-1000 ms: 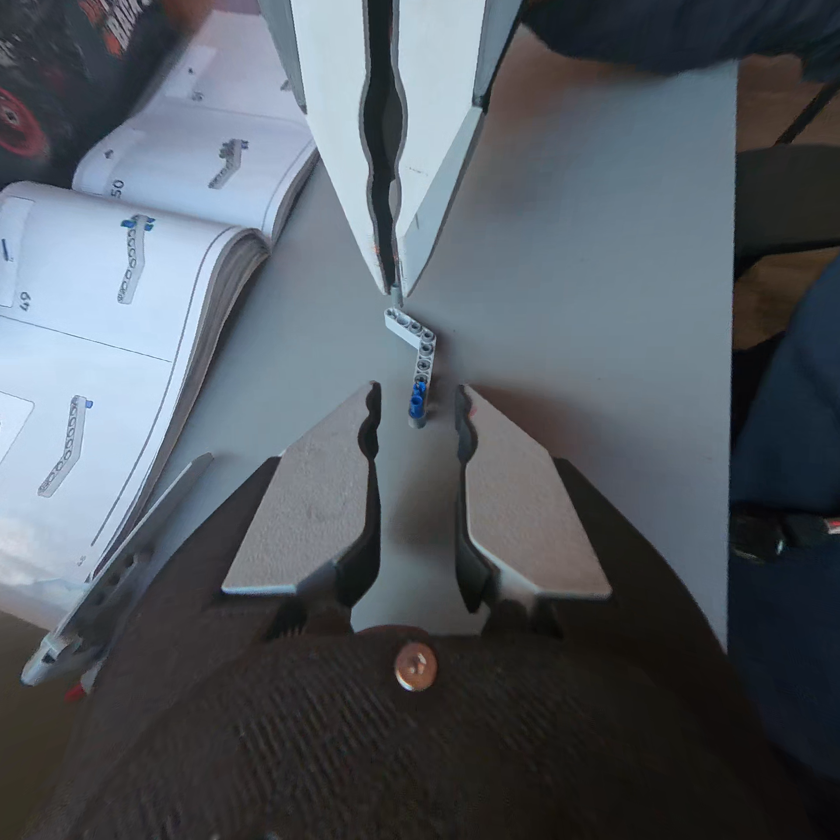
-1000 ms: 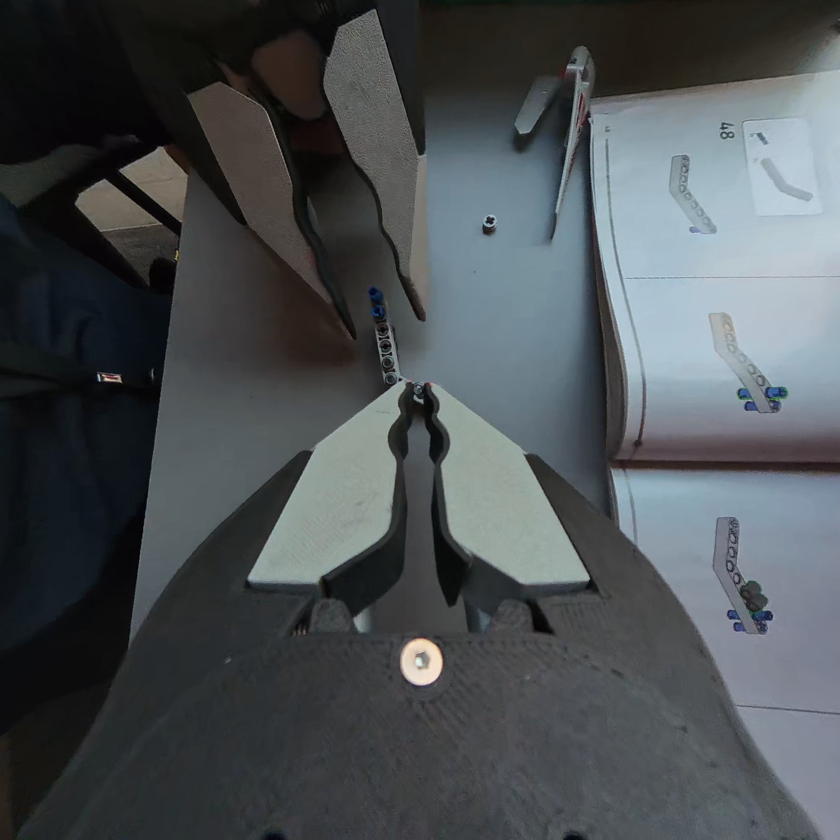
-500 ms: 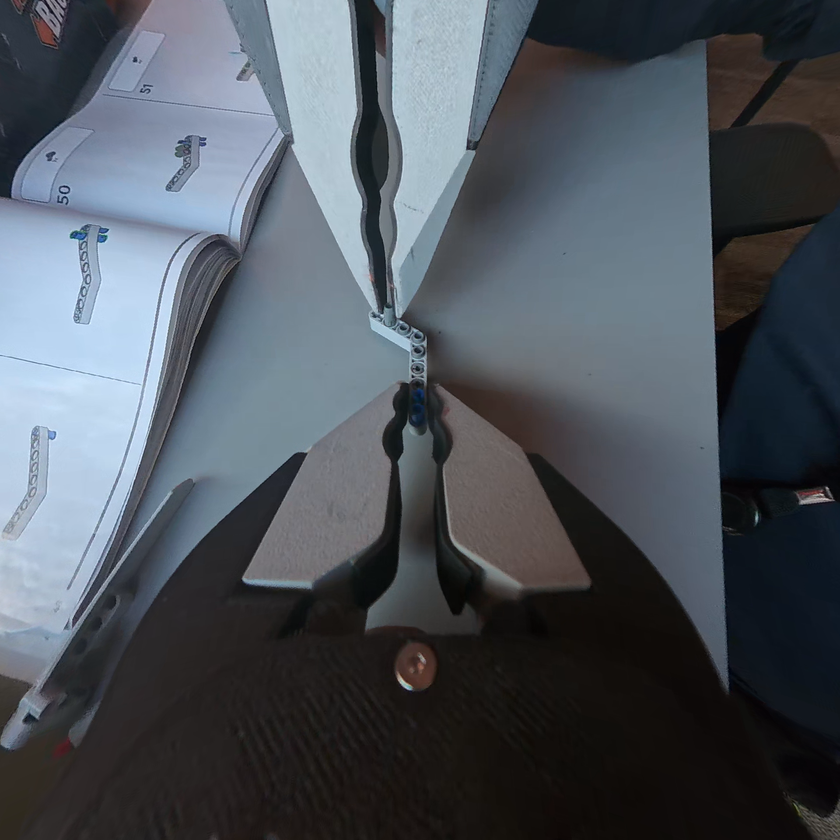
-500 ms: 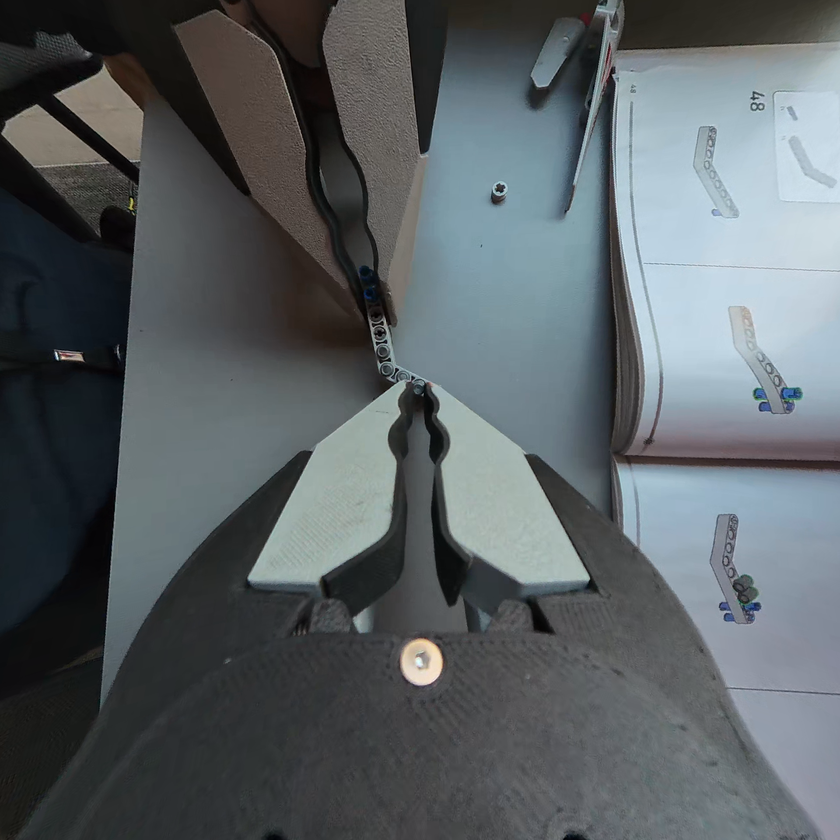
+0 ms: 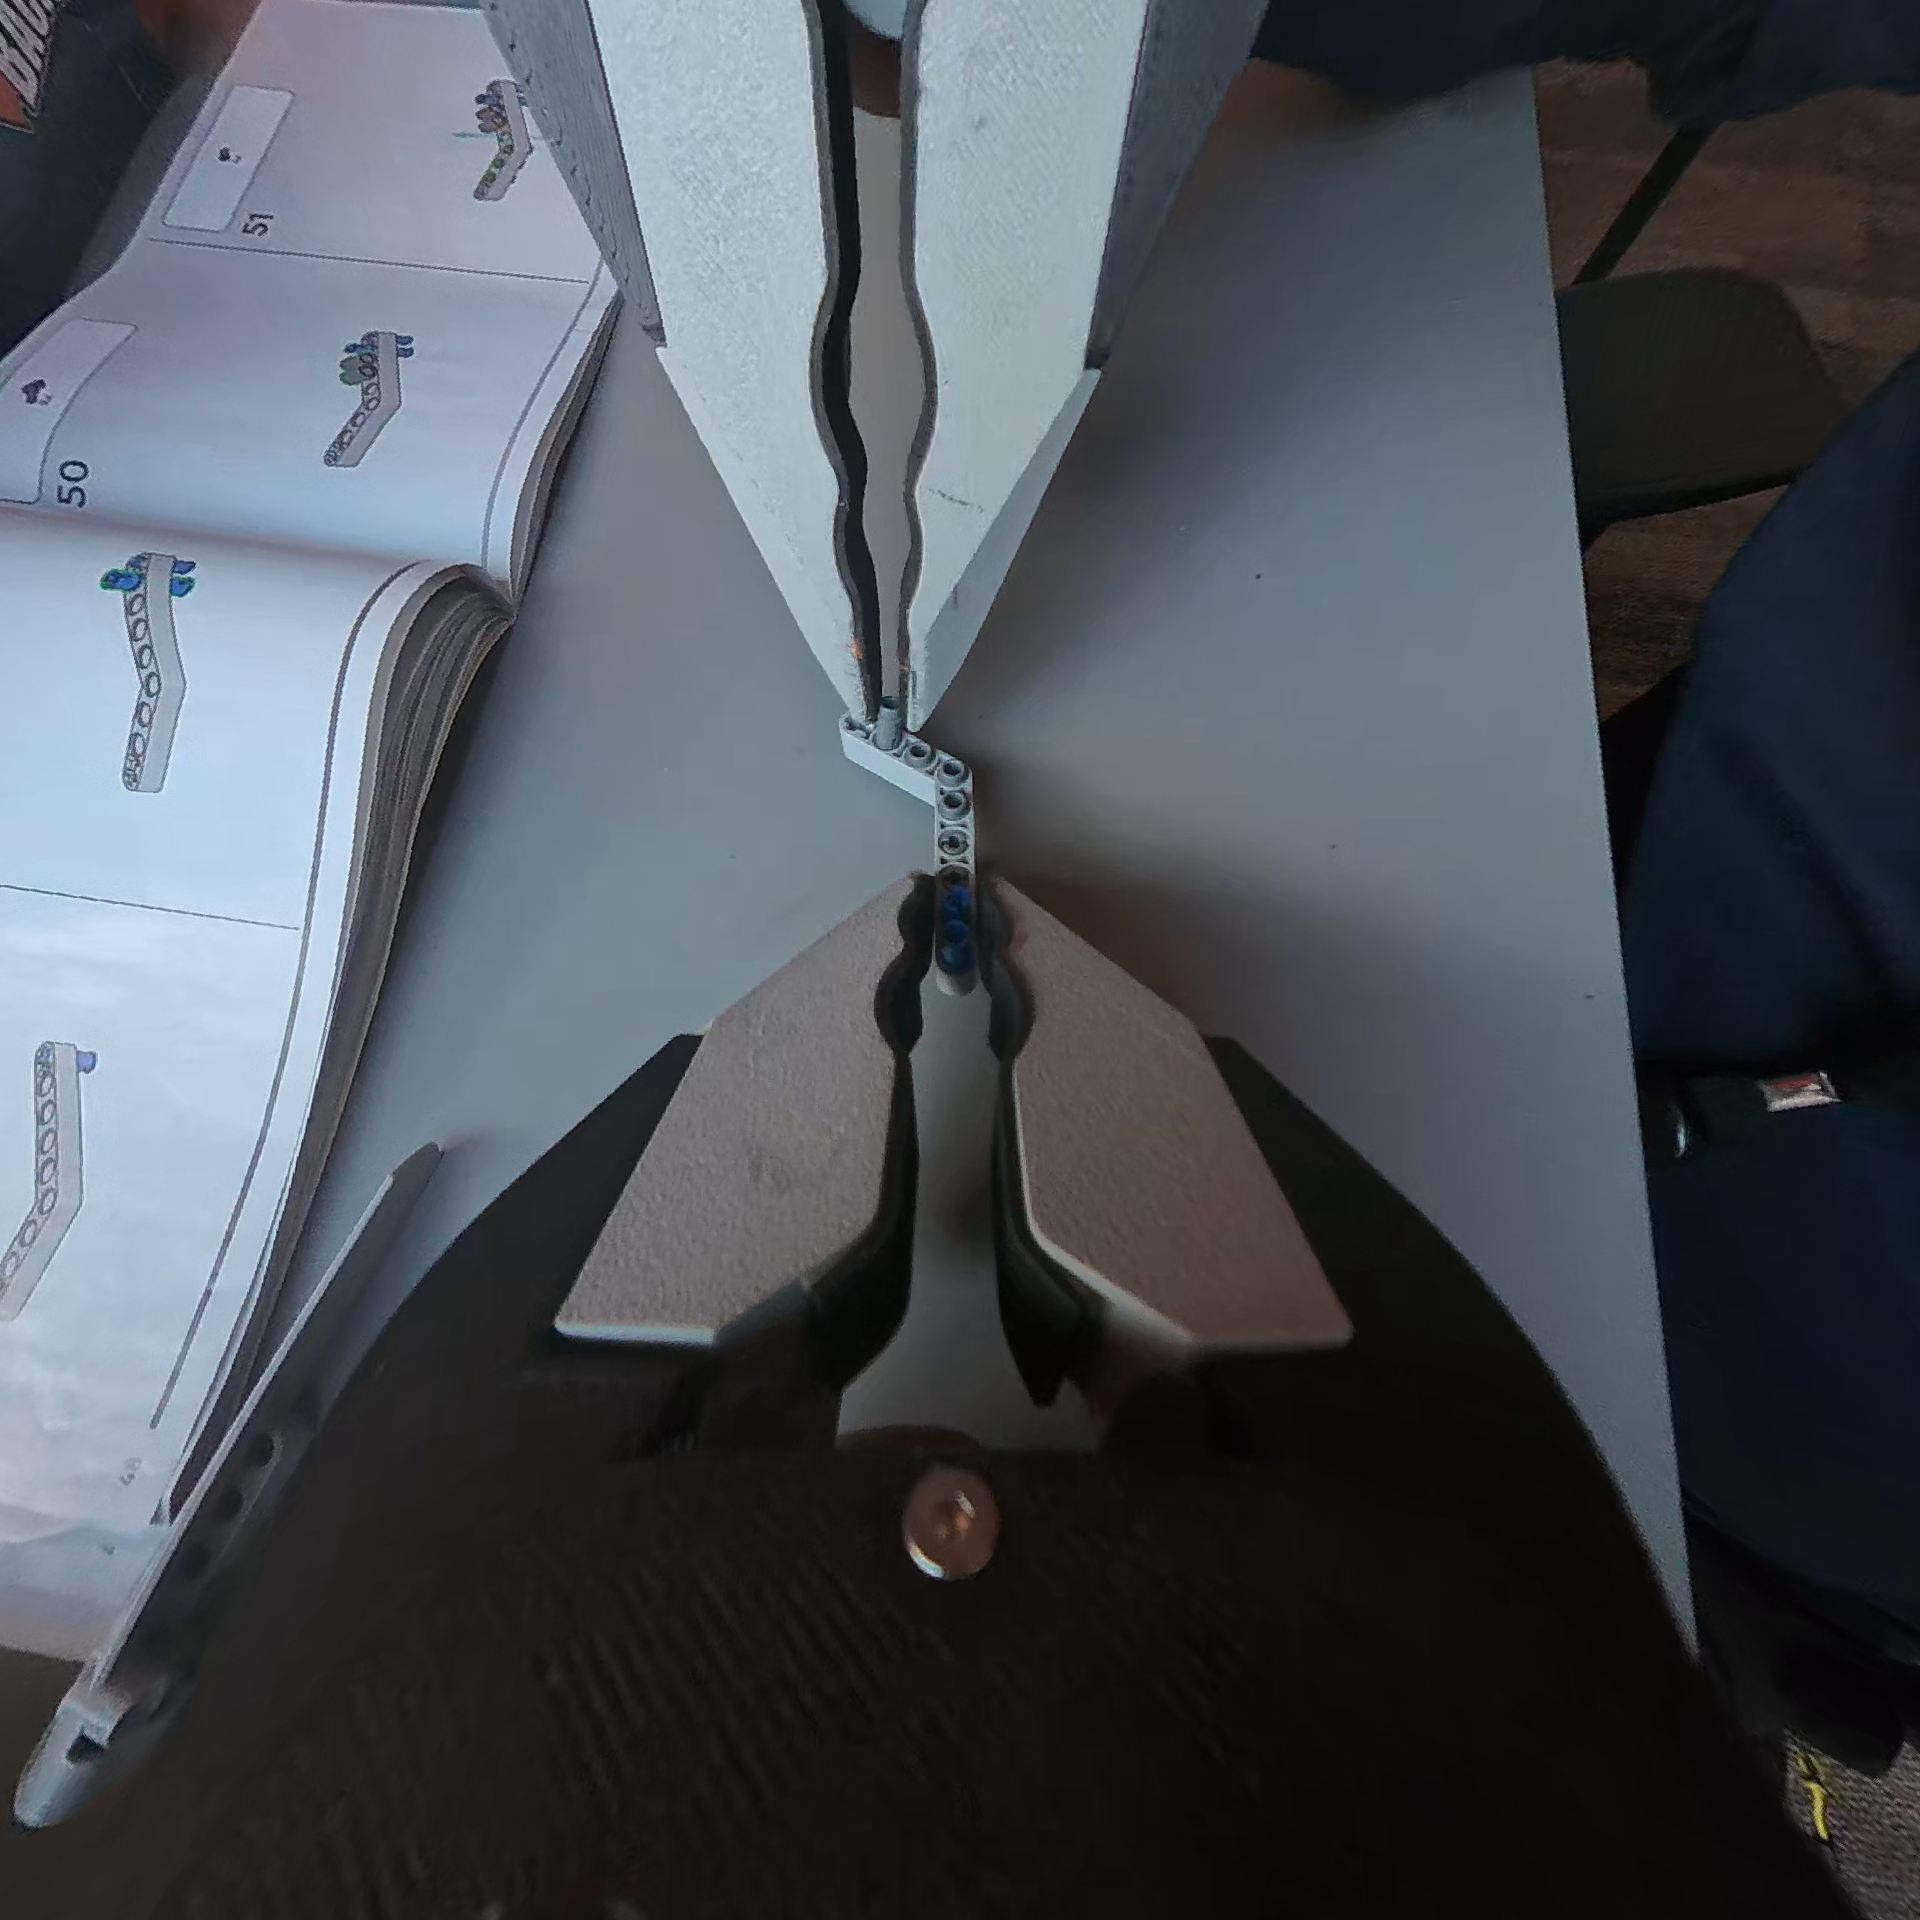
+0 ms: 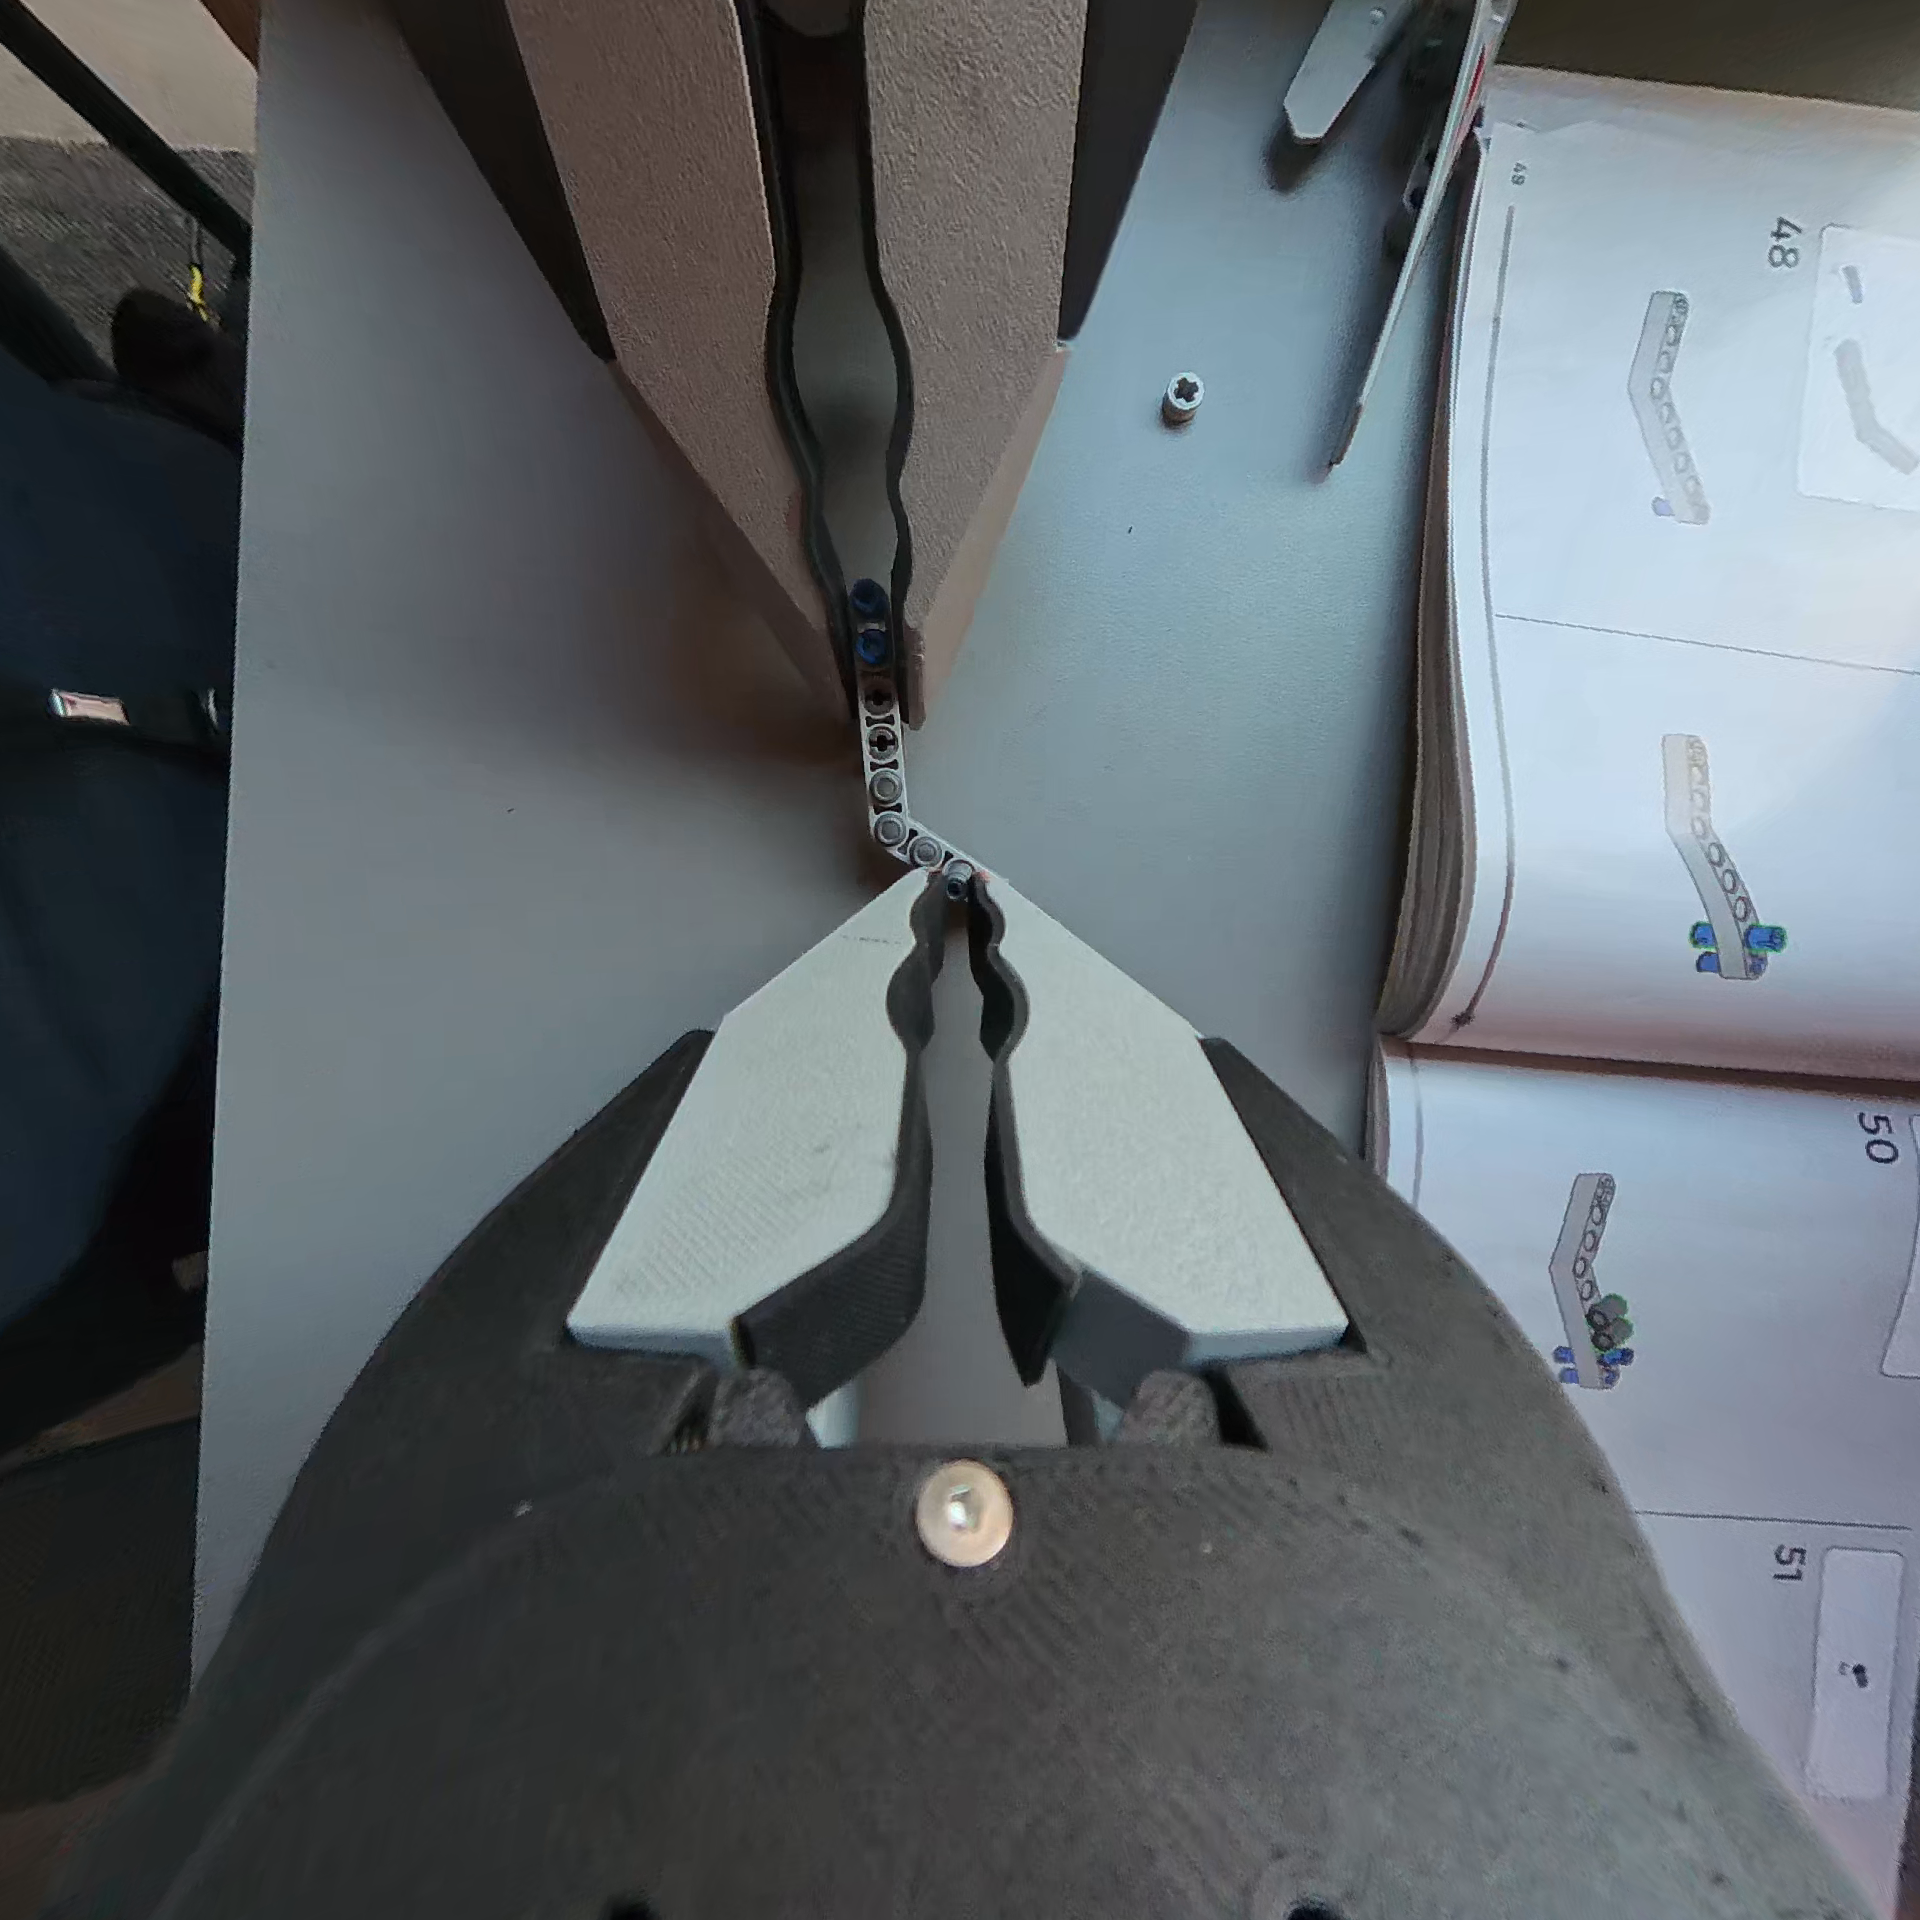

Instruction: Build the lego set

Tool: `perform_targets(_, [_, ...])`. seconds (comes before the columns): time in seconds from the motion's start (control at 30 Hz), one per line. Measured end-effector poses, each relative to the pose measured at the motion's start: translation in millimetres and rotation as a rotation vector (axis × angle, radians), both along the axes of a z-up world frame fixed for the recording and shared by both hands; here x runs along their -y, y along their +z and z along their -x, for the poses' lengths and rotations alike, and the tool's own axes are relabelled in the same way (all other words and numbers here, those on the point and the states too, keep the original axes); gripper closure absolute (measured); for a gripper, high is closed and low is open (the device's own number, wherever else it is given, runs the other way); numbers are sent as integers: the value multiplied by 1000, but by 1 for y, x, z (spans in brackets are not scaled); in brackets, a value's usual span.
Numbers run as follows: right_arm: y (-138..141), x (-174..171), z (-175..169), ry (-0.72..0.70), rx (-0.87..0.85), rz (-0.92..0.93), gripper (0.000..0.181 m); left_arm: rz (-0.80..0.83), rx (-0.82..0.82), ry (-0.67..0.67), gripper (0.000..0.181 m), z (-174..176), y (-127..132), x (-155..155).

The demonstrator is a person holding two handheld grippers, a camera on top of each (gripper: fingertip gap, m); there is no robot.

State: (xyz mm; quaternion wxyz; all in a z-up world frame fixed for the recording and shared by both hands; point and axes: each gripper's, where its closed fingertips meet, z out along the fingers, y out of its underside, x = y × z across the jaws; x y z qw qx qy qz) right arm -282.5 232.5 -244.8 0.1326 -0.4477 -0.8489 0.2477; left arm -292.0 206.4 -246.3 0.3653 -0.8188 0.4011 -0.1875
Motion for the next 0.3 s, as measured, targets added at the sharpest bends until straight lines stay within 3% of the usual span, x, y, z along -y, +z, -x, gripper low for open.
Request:
perform_targets(0.03, [0, 0, 0, 4, 10, -15, 180, 2, 1, -1, 177, 0, 0, 0])
perform_targets(0.3, [-3, 0, 2, 10, 86, -10, 180, -7, -5, -3, 177, 1, 0, 0])
